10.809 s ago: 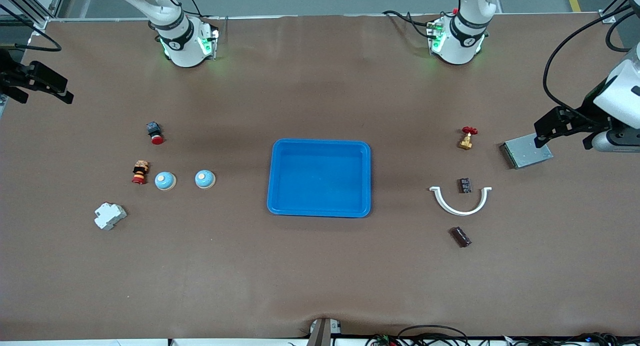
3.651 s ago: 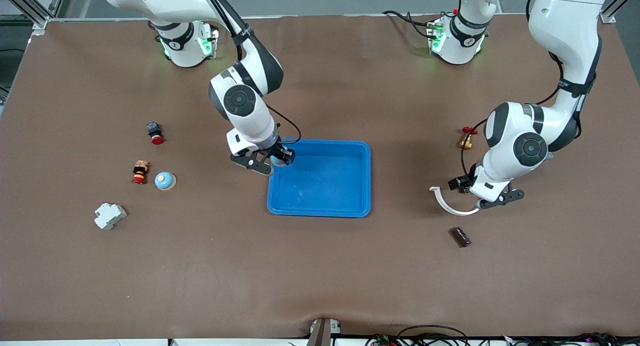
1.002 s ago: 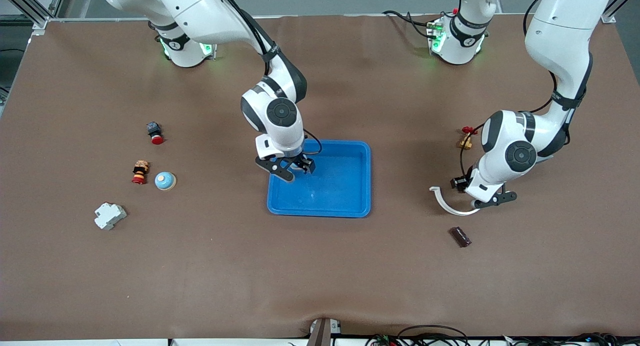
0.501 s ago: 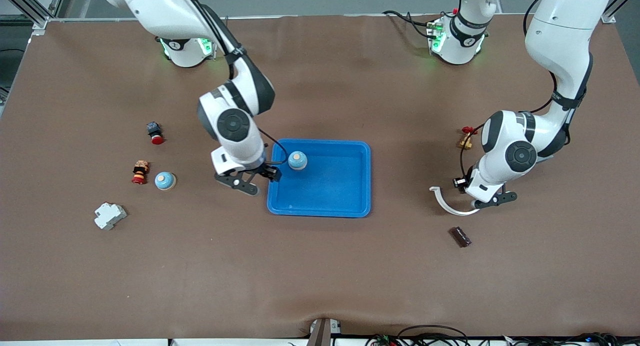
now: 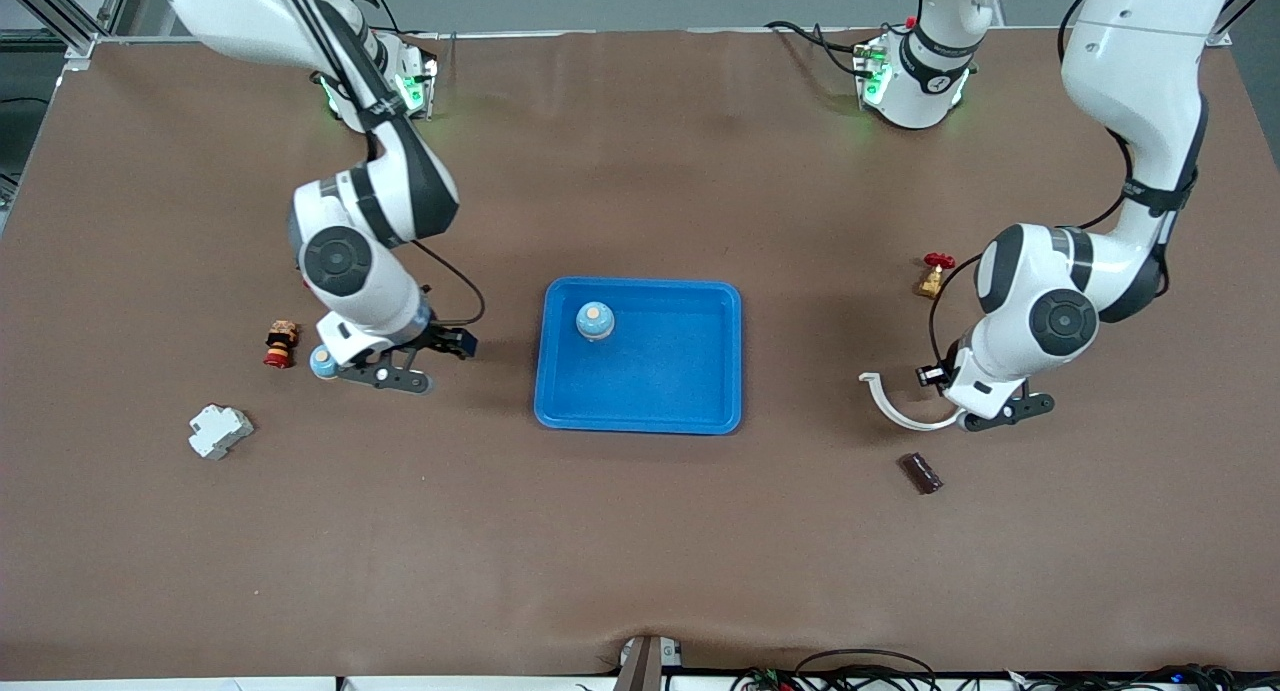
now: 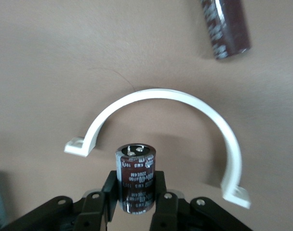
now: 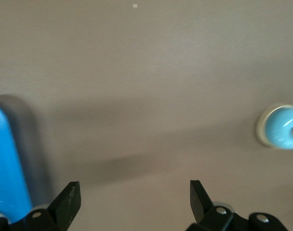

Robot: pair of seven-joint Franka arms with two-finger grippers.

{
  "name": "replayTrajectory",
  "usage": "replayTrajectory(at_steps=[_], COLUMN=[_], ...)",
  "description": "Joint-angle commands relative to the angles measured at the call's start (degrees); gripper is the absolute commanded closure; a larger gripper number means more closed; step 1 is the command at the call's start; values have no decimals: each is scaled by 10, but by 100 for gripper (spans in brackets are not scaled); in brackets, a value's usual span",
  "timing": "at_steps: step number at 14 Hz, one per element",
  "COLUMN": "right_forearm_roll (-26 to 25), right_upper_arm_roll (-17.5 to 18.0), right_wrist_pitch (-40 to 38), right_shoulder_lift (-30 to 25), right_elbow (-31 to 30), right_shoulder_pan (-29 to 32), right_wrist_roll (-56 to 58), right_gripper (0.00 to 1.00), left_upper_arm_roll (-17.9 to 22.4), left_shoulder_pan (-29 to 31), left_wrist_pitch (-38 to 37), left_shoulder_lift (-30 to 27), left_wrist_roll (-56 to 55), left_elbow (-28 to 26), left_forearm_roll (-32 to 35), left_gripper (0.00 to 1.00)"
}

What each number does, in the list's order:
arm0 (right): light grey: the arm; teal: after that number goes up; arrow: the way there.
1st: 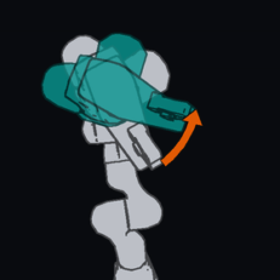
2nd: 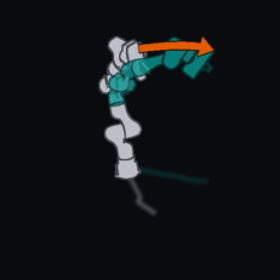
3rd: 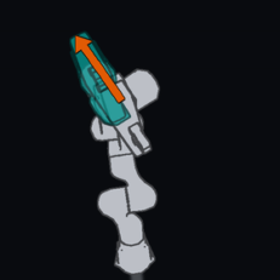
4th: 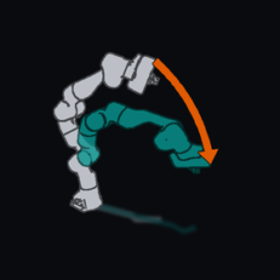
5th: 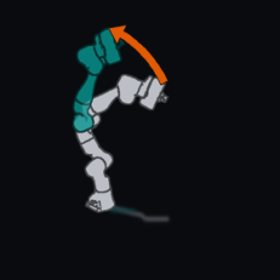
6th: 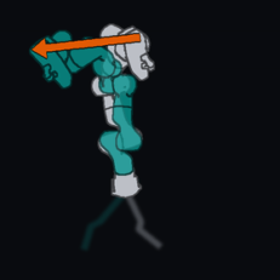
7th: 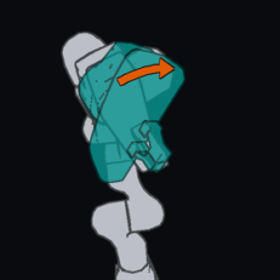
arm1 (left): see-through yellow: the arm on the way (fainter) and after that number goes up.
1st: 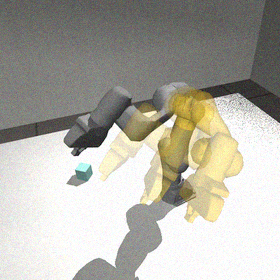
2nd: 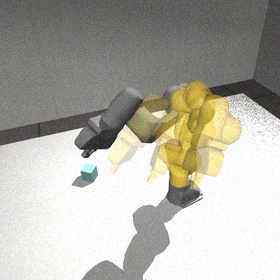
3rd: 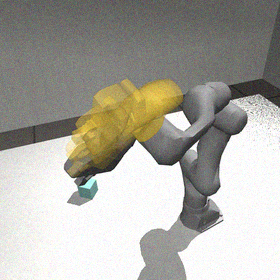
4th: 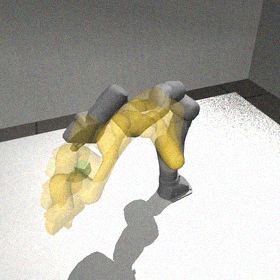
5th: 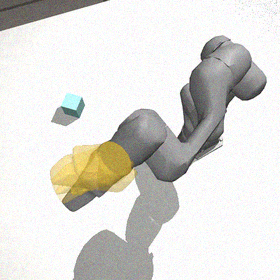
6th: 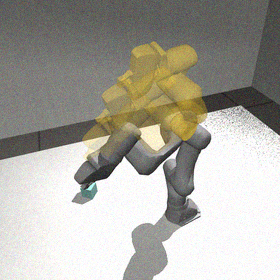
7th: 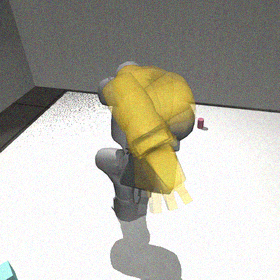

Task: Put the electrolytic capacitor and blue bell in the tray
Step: 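Carry the capacitor to the tray while the right gripper reaches the other bell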

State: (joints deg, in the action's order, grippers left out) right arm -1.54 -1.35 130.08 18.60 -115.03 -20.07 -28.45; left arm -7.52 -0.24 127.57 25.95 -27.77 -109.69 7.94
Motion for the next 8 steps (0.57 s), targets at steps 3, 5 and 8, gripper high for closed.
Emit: replayTrajectory(at_steps=[3,5,8], right_forearm_roll=[-7,-7,-3], right_upper_arm_roll=[12,12,13], right_wrist_pitch=[75,101,109], right_shoulder_lift=[-47,-44,-37], right_elbow=[-103,-114,-114], right_shoulder_pan=[96,136,183], right_wrist_roll=[146,213,289], right_gripper=[0,0,0], left_upper_arm_roll=[-55,-94,-136], left_shoulder_pan=[-6,-7,-33], left_wrist_pitch=[-141,-166,-174], left_shoulder_lift=[-10,-11,2], left_wrist_roll=[-107,-179,-296], left_elbow=[107,127,150], left_forearm_roll=[-13,-15,-14], left_gripper=[98,98,98])
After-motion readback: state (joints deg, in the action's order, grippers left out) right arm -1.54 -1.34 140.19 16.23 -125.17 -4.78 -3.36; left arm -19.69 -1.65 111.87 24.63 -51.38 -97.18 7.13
